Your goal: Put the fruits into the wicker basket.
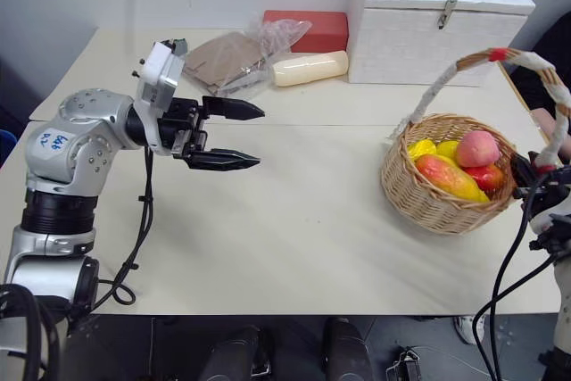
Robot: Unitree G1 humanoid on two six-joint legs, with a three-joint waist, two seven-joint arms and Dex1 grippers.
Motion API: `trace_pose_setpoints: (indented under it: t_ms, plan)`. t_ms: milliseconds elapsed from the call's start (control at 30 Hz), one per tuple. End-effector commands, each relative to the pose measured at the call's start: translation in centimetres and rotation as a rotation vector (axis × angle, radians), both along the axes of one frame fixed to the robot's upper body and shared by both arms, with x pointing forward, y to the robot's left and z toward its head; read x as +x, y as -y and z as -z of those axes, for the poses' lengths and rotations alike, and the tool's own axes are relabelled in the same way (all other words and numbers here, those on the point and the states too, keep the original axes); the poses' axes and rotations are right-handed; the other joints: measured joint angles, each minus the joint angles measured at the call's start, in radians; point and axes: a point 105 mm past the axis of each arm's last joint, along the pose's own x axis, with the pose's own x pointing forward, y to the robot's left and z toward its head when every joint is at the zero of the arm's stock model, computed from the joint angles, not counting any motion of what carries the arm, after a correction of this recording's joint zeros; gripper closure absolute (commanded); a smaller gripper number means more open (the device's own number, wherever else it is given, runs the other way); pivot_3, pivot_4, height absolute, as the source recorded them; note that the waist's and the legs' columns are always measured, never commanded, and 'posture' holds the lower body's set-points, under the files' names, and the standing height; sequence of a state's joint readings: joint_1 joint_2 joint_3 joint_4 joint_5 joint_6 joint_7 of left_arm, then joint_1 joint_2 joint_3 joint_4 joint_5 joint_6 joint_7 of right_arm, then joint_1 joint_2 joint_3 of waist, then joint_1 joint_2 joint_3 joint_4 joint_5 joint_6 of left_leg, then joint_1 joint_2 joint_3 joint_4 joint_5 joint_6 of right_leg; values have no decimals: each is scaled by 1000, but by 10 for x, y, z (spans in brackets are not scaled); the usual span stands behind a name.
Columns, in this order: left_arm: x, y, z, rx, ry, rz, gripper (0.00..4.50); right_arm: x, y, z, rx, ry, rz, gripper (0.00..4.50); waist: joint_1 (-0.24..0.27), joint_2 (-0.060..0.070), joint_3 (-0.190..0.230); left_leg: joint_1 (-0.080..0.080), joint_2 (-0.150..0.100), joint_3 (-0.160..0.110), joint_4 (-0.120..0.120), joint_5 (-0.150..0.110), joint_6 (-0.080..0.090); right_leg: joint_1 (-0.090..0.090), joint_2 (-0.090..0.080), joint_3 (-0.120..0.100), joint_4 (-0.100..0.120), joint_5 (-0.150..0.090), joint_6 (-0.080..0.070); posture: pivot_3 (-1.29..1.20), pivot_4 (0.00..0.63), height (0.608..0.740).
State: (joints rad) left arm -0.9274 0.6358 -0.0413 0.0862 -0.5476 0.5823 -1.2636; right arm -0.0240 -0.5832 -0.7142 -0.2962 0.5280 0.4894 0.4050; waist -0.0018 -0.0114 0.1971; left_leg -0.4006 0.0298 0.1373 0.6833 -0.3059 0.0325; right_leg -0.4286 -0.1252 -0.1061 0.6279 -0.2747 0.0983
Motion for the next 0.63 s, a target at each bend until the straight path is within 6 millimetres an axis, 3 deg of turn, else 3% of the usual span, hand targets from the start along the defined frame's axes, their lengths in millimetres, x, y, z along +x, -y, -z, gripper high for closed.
trace_pose_setpoints:
  t_ms: [33, 67, 233, 333, 400, 500, 633]
  plan:
    - [-3, -1, -9, -8, 26, 19, 0, -25, 7, -15, -29, 42, 15, 1985, 2, 0, 0, 0, 0, 0, 0, 0, 0, 0, 0, 0, 0, 0, 0, 0, 150, 740]
    - [-3, -2, -9, -9, 24, 20, 0, -30, 8, -17, -28, 41, 13, 1663, 5, 0, 0, 0, 0, 0, 0, 0, 0, 0, 0, 0, 0, 0, 0, 0, 150, 740]
    - [-1, -12, -9, -6, 6, 29, 0, -102, 17, -39, -36, -85, -120, 29, 27, 3, -1, -1, -1, 0, 0, -1, 2, 0, -1, 0, -3, 0, 1, 0, 150, 740]
    - [-1, -13, -8, 6, 13, 55, 0, -149, 17, -46, 43, -286, -260, 29, 28, 1, -1, 1, 0, -1, 0, -2, 3, 3, 0, -1, -6, 0, 0, 0, 150, 740]
    - [2, -12, -8, 12, 39, 55, 0, -166, 19, -55, 66, -343, -287, 29, 27, -1, 0, 5, 0, -3, -1, -6, 8, 8, 0, -1, -7, 0, 0, 0, 150, 740]
    - [7, -7, -11, -13, 49, 55, 0, -171, 26, -64, 42, -329, -266, 29, 21, -6, -3, 15, 2, -3, -1, -12, 10, 19, 0, -2, -12, 0, -1, 0, 150, 740]
    - [4, -1, -13, -30, 43, 90, 0, -170, 23, -62, 38, -321, -274, 29, 22, -5, -3, 13, 3, -4, -2, -12, 9, 19, -6, 1, -16, 1, -2, 0, 150, 740]
